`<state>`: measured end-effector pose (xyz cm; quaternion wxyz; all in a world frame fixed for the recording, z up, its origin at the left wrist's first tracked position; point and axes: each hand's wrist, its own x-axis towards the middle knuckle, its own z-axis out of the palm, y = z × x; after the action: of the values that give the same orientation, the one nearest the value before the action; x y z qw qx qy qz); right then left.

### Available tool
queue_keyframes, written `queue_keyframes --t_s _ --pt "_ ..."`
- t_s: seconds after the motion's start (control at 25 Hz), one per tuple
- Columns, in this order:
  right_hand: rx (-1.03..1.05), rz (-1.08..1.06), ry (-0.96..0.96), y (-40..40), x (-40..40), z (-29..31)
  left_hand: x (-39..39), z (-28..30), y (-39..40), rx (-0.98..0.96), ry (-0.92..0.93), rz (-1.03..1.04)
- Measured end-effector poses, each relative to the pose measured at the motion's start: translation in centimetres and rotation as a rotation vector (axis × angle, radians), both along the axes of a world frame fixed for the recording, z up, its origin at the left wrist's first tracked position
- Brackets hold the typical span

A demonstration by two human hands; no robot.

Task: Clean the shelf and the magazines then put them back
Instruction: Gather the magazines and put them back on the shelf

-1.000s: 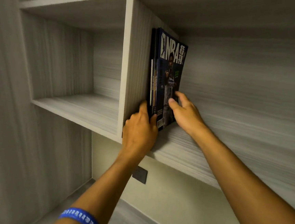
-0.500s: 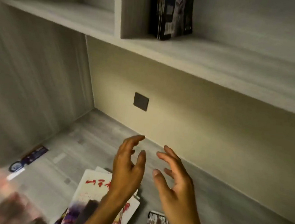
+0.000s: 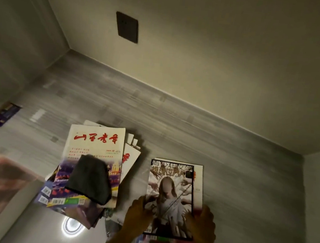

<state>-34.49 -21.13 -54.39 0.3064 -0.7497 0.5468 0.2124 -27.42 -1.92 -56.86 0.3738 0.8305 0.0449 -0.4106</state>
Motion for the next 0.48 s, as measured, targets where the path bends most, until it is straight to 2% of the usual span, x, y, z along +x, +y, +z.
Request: queue_keyframes --t_s 0.08,0.28,0.4,0.48 --pt "0.009 -0.028 0.043 -0.2 -1.6 -2.1 -0.1 -1.1 -0.5 0.048 0.015 0.066" --pt "0.21 -0.169 -0.139 -1.6 -2.8 -2.4 0.7 -1.2 -1.3 -0.107 0.191 0.27" --pt "0.217 -0.146 -0.147 -2.5 -3.4 -3.0 -0.1 -0.8 -2.6 -0.042 0.104 0.259" --pt "0.235 -0.143 -0.155 -3.3 -3.9 -3.4 -0.6 -0.8 -2.9 -0.148 0.156 0.312"
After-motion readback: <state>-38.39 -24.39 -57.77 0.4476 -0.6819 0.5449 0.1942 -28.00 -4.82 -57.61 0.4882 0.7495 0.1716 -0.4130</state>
